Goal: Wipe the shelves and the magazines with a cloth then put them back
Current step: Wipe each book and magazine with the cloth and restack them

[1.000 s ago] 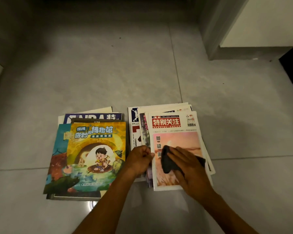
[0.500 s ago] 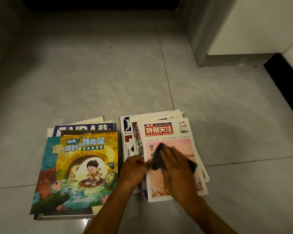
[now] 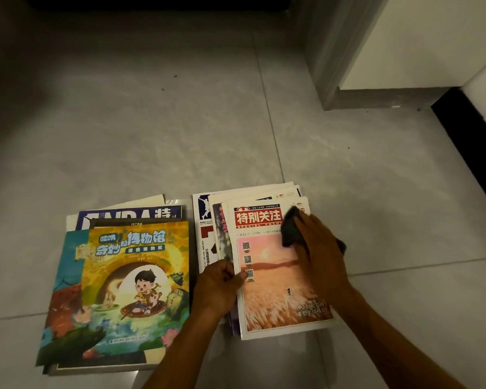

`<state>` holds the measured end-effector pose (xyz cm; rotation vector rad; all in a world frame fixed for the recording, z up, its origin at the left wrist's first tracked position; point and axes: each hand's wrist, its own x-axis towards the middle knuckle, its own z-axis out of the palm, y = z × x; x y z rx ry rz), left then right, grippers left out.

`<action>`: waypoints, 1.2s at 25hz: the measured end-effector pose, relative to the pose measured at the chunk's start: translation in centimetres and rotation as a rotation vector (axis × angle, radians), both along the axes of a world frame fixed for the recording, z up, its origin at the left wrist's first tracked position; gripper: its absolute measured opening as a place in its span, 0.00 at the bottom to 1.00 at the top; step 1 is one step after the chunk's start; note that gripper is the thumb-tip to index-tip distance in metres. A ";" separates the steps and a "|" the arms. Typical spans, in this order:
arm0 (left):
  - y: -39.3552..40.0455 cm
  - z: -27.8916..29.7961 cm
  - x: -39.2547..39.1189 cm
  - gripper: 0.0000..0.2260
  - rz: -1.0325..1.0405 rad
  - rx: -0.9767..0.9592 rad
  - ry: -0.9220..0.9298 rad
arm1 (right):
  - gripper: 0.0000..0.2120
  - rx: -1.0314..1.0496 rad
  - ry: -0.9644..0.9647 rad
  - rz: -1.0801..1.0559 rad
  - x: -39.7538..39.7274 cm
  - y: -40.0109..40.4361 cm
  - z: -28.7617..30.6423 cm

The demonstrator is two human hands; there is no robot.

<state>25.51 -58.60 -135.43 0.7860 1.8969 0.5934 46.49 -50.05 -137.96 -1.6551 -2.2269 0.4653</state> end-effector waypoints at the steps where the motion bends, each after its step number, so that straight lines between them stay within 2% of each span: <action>1: 0.0 -0.2 0.0 0.10 0.003 0.005 -0.007 | 0.24 -0.008 -0.006 0.001 1.0 -2.8 -0.1; 3: 0.1 -0.4 0.0 0.10 0.007 -0.006 -0.022 | 0.25 -0.019 -0.061 0.038 2.0 -8.6 -0.1; 5: 0.0 -0.3 0.1 0.11 0.009 -0.009 -0.027 | 0.24 0.009 -0.094 0.088 1.8 -11.1 -0.1; 7: 0.0 0.1 0.1 0.10 0.023 -0.011 -0.041 | 0.24 0.055 -0.117 0.115 0.4 -8.3 0.1; 10: 0.3 0.7 0.0 0.09 0.035 -0.037 -0.066 | 0.30 0.024 -0.104 0.094 -4.8 -1.3 1.2; 14: 0.2 1.1 0.1 0.12 0.079 -0.034 -0.111 | 0.26 -0.089 -0.044 0.288 -10.3 3.6 2.4; 16: 0.3 1.1 0.0 0.11 0.078 -0.033 -0.114 | 0.26 -0.088 -0.027 0.350 -9.2 1.9 2.2; 21: 0.3 0.9 -0.7 0.10 -0.008 -0.044 -0.050 | 0.29 -0.021 -0.046 0.440 -2.8 -9.5 0.9; 25: 0.2 1.4 -0.2 0.08 -0.062 -0.063 0.002 | 0.32 -0.001 -0.105 0.597 0.3 -12.8 0.3; 27: -0.1 1.7 0.1 0.08 -0.102 -0.059 0.077 | 0.31 -0.042 -0.033 0.519 1.1 -11.9 0.5; 30: -0.6 2.6 1.0 0.07 -0.057 0.007 0.088 | 0.23 -0.282 0.248 -0.027 0.1 -9.7 2.1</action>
